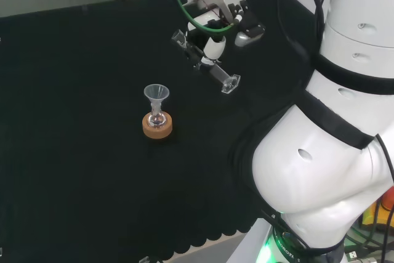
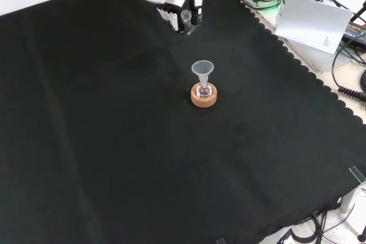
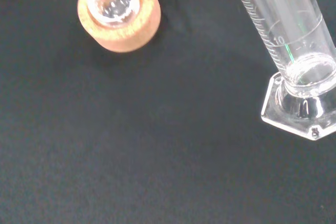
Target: Put the graduated cylinder back on the table.
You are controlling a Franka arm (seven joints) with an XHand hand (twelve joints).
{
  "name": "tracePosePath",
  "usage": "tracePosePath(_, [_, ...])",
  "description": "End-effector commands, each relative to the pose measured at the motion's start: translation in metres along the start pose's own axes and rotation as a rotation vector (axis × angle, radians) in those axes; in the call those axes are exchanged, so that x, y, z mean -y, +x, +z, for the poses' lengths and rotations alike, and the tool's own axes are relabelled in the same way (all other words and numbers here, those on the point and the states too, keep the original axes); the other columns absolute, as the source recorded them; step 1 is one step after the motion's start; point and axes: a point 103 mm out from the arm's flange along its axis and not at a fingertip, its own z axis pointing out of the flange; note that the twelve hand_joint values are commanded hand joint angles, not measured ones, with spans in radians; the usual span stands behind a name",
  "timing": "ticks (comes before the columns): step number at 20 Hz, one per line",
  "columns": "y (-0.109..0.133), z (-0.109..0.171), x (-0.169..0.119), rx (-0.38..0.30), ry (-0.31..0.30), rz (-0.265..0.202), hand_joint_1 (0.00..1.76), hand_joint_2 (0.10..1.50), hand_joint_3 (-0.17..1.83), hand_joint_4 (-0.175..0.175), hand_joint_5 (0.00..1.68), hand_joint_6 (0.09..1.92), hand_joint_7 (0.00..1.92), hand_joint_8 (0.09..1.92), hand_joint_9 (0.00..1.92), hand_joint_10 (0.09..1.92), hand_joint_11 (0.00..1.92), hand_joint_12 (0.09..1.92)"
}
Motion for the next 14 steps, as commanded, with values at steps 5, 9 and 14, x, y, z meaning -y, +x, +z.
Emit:
tracePosePath(5, [-0.023, 0.005, -0.011, -0.090, -0.172, -0.070, 1.15, 1.12, 0.00, -0.175, 0.98, 1.01, 1.25, 0.32, 1.44, 0.09, 1.25, 0.73])
tracePosePath(9, [-0.029, 0.001, -0.025, -0.127, -0.275, -0.111, 1.15, 1.12, 0.00, -0.175, 0.98, 1.01, 1.25, 0.32, 1.44, 0.09, 1.25, 0.73])
tracePosePath(14, [-0.033, -0.005, -0.053, -0.155, -0.354, -0.170, 1.15, 1.12, 0.00, -0.175, 0.98, 1.01, 1.25, 0.32, 1.44, 0.09, 1.25, 0.73])
